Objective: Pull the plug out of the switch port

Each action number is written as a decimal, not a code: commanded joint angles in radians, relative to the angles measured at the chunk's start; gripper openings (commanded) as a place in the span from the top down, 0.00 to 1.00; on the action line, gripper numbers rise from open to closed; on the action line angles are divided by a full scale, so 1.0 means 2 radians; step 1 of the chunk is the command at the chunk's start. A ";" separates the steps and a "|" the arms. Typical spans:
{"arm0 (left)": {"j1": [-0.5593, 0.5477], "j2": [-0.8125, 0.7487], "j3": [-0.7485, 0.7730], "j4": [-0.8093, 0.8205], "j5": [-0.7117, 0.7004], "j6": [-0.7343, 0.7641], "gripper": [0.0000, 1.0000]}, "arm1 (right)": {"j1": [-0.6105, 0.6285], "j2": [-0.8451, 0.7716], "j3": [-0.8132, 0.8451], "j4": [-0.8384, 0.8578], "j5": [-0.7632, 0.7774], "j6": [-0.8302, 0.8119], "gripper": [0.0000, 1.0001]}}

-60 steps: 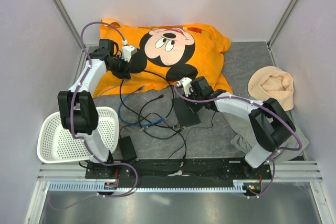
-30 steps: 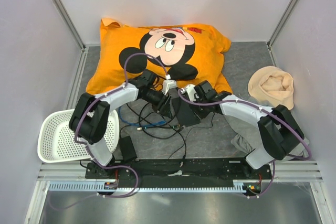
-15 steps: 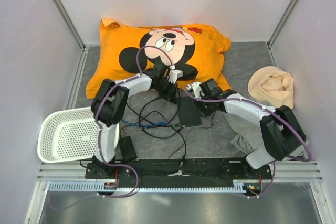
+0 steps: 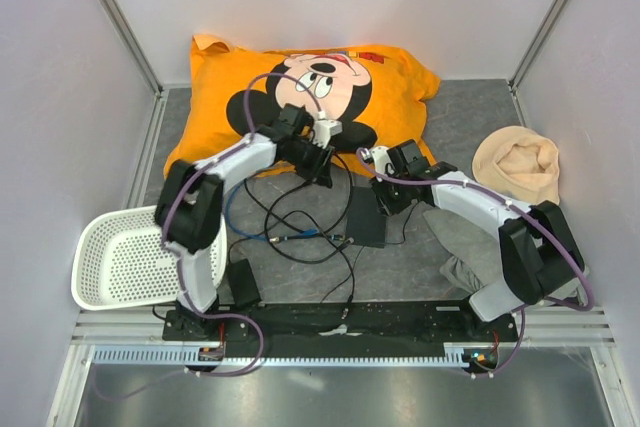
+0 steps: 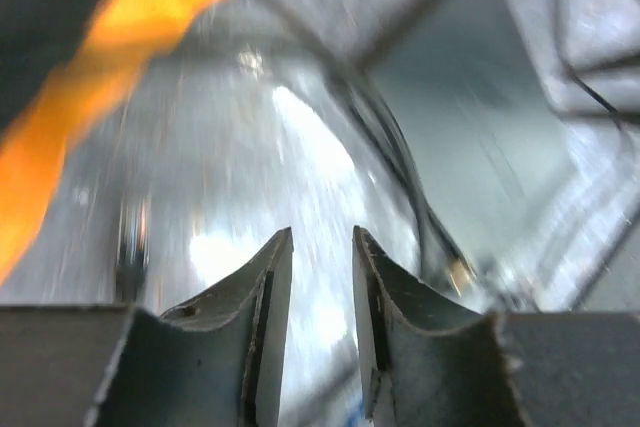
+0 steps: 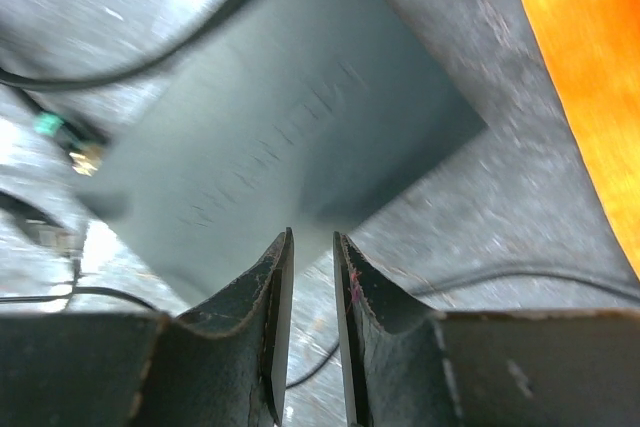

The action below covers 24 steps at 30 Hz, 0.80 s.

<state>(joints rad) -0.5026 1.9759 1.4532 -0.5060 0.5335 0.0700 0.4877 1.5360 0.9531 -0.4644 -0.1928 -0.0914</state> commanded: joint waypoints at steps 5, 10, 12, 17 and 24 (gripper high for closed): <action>-0.005 -0.126 -0.112 0.017 0.199 0.046 0.61 | 0.002 0.014 0.020 0.014 -0.052 0.033 0.70; -0.034 -0.088 -0.109 0.026 0.151 0.035 0.82 | 0.004 0.014 0.020 0.013 -0.049 0.034 0.69; -0.038 -0.074 -0.109 0.031 0.128 0.037 0.88 | 0.004 0.008 0.015 0.014 -0.047 0.033 0.69; -0.050 -0.048 -0.107 0.034 0.101 0.036 0.93 | 0.004 -0.009 -0.007 0.021 -0.042 0.032 0.69; -0.065 -0.010 -0.105 0.045 0.047 0.010 0.93 | 0.004 -0.020 -0.023 0.024 -0.040 0.031 0.68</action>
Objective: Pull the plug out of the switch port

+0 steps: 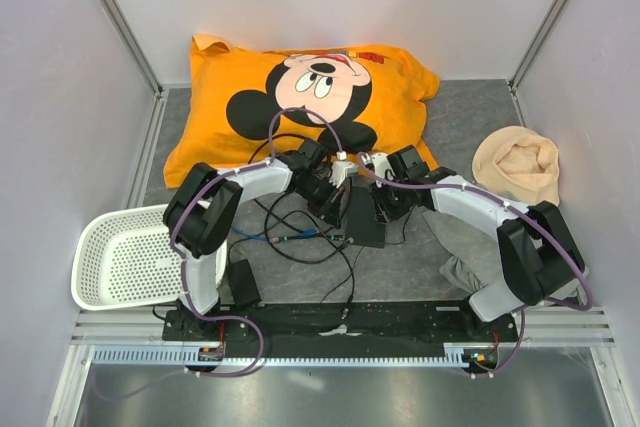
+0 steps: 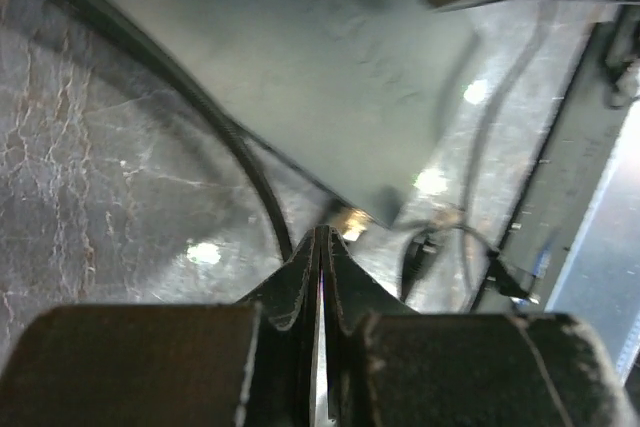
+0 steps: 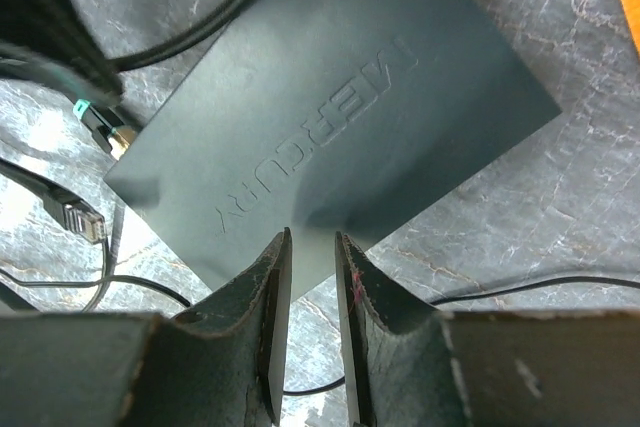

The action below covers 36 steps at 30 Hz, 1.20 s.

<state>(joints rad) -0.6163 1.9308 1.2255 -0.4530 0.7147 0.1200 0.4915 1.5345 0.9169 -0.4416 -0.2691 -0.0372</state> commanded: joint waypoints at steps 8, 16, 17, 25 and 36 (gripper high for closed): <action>0.000 -0.002 -0.005 0.040 -0.234 -0.039 0.91 | 0.002 -0.016 -0.010 0.021 0.000 0.006 0.68; 0.017 0.002 -0.011 0.045 0.041 -0.048 0.61 | 0.002 -0.011 -0.005 0.018 -0.005 0.006 0.67; 0.017 0.008 -0.012 0.048 0.057 -0.055 0.59 | 0.002 -0.012 -0.002 0.017 -0.008 0.006 0.67; 0.016 0.027 -0.031 0.045 0.086 -0.044 0.57 | 0.001 -0.012 -0.001 0.008 -0.078 -0.009 0.60; 0.014 0.037 -0.045 0.037 0.070 -0.016 0.57 | 0.003 -0.003 -0.012 0.006 -0.071 -0.014 0.59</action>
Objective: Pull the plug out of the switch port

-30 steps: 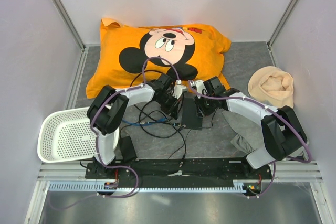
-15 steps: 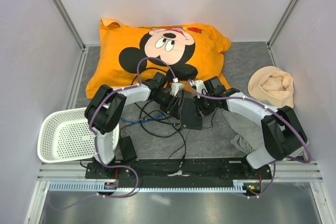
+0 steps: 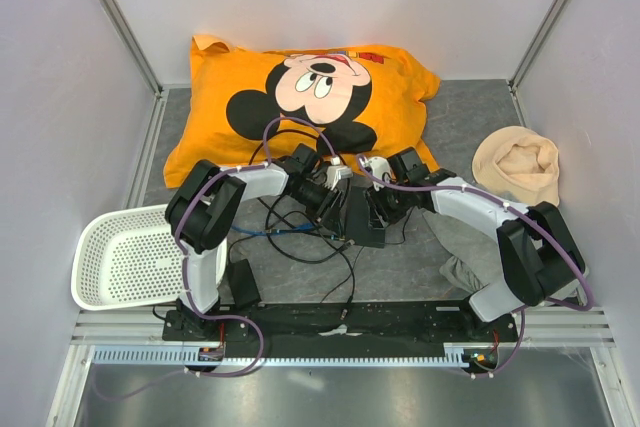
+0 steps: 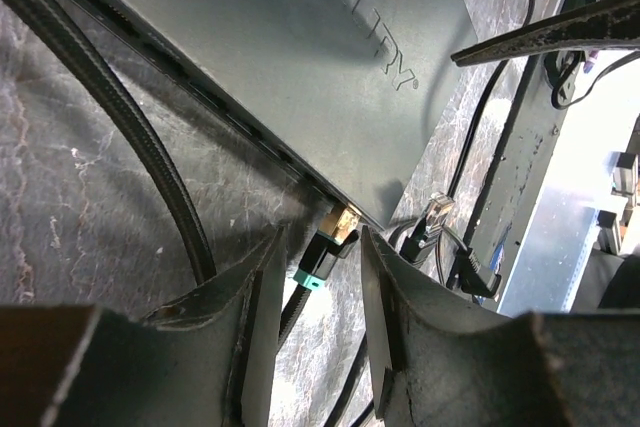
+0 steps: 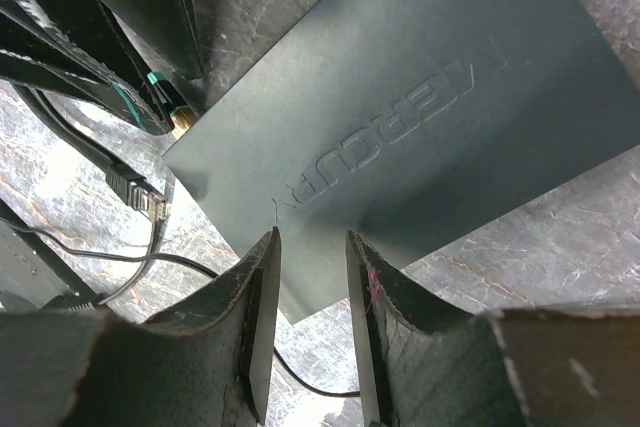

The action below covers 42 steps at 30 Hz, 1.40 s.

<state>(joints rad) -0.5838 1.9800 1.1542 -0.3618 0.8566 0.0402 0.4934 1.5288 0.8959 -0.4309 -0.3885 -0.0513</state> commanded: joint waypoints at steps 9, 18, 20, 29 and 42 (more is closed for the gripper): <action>-0.016 0.019 -0.011 -0.018 -0.033 0.036 0.58 | 0.019 0.015 0.002 0.002 -0.004 -0.016 0.59; -0.018 0.029 0.005 -0.043 -0.045 0.057 0.59 | 0.023 0.022 0.000 0.006 0.009 -0.017 0.59; -0.018 0.031 0.007 -0.046 -0.043 0.060 0.60 | 0.023 0.023 -0.002 0.008 0.010 -0.017 0.59; -0.018 0.031 0.010 -0.050 -0.065 0.053 0.87 | 0.034 0.032 -0.001 0.008 0.027 -0.017 0.59; -0.019 0.055 0.060 -0.114 -0.100 0.057 0.98 | 0.052 0.039 -0.002 0.011 0.056 -0.019 0.60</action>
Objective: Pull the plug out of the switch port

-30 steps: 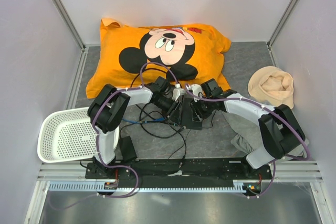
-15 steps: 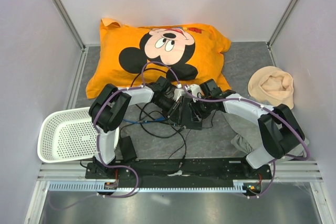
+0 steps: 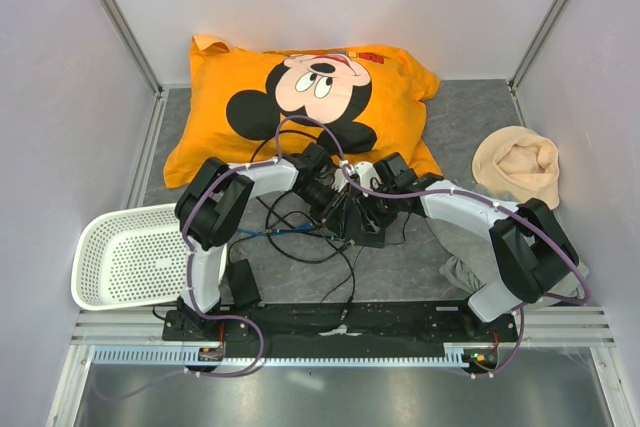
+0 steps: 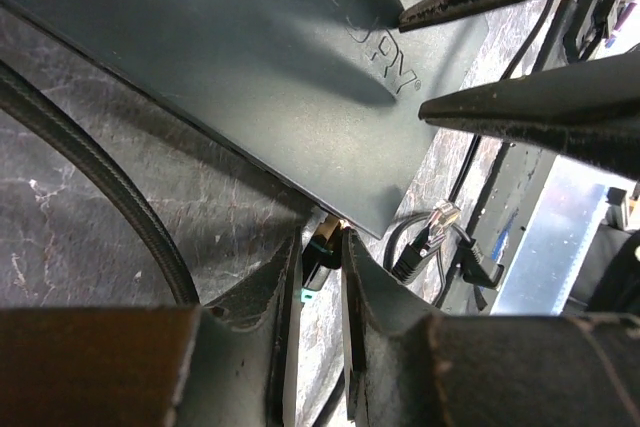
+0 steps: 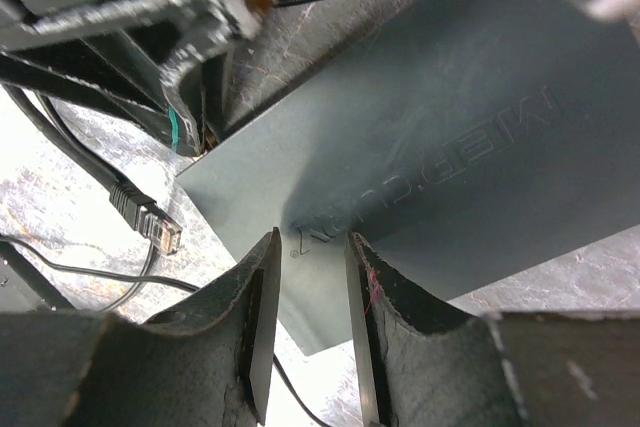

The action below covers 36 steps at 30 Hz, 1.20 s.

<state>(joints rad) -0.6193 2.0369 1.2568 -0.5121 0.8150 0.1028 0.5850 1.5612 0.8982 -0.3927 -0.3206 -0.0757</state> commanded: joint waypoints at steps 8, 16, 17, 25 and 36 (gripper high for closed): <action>0.002 0.032 0.046 -0.075 -0.123 0.084 0.98 | 0.008 0.027 -0.003 -0.006 0.028 -0.007 0.60; -0.005 0.031 0.004 -0.055 -0.089 0.054 0.98 | 0.008 0.022 -0.008 -0.002 0.035 -0.006 0.60; -0.006 0.029 -0.002 -0.052 -0.099 0.052 0.98 | 0.008 0.022 -0.008 -0.001 0.035 -0.006 0.60; 0.040 0.048 0.088 -0.096 -0.137 0.103 0.98 | 0.007 0.025 -0.007 -0.002 0.034 -0.007 0.60; 0.063 0.001 0.063 -0.147 -0.108 0.143 0.98 | 0.008 0.019 -0.010 -0.001 0.041 -0.011 0.60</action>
<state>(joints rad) -0.5114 2.0949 1.4147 -0.7326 0.7227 0.2661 0.5987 1.5711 0.9028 -0.3580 -0.2905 -0.0761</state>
